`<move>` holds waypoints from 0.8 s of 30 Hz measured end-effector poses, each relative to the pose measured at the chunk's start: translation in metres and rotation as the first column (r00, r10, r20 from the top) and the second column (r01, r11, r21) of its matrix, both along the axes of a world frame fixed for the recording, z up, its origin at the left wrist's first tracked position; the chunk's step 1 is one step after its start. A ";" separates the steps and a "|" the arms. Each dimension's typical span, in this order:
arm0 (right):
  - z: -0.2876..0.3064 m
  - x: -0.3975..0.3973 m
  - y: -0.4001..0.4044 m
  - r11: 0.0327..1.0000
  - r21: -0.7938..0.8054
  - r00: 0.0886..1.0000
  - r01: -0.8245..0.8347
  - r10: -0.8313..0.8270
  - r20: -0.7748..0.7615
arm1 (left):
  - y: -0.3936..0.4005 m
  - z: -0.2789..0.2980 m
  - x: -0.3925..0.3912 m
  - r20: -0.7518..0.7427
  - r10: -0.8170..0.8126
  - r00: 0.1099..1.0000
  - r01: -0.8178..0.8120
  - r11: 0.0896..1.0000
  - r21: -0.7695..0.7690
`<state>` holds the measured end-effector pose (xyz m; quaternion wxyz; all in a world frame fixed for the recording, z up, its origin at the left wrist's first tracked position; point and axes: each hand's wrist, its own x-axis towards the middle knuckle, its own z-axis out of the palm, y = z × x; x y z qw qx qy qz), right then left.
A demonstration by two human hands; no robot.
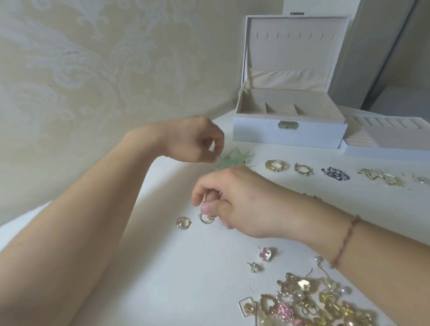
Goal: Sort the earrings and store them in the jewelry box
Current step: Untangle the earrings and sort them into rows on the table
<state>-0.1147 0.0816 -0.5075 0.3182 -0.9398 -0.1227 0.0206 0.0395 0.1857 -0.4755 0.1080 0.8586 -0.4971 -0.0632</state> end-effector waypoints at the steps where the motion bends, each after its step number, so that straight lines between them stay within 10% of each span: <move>1: -0.004 0.007 0.003 1.000 0.014 1.000 0.010 -0.010 -0.016 | 0.004 -0.001 0.004 0.018 0.033 0.999 -0.033 0.999 0.013; 24: -0.001 0.000 0.041 0.947 -0.278 0.985 -0.162 0.170 0.004 | 0.014 -0.006 0.030 0.221 0.157 0.963 -0.171 0.984 0.049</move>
